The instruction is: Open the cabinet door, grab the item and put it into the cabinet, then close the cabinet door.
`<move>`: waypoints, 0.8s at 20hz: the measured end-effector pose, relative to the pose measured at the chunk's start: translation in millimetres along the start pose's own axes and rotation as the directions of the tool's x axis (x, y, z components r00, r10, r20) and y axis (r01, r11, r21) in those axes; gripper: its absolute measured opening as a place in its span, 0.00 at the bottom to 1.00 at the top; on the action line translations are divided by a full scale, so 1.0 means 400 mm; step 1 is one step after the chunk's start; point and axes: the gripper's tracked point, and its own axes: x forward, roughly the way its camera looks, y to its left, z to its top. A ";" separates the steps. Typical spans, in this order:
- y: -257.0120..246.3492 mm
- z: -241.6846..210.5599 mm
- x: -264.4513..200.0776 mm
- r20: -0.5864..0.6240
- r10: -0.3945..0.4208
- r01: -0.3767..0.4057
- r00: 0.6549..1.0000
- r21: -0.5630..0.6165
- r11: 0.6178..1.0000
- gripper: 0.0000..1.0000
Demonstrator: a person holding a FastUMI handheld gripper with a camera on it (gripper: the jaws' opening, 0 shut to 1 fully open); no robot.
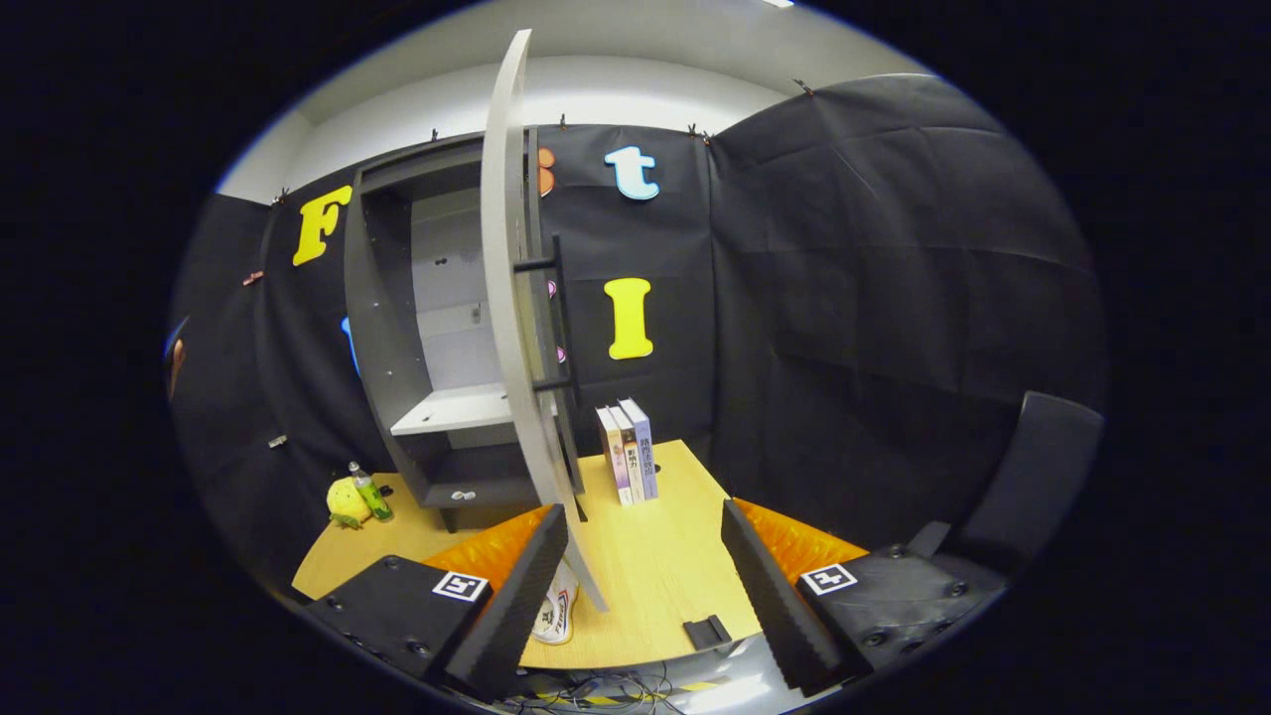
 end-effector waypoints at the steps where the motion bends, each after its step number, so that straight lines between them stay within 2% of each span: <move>1: 0.020 -0.031 -0.010 -0.015 -0.013 0.012 1.000 -0.005 1.000 0.98; 3: 0.071 -0.090 -0.031 -0.043 -0.029 0.028 0.999 -0.023 0.999 0.98; 7: 0.225 -0.191 -0.039 -0.112 -0.004 -0.006 0.994 -0.086 0.996 0.98; 12: 0.432 -0.317 0.040 -0.228 0.086 -0.120 0.970 -0.142 0.983 0.99; 16: 0.553 -0.442 0.113 -0.330 0.170 -0.232 0.928 -0.159 0.960 1.00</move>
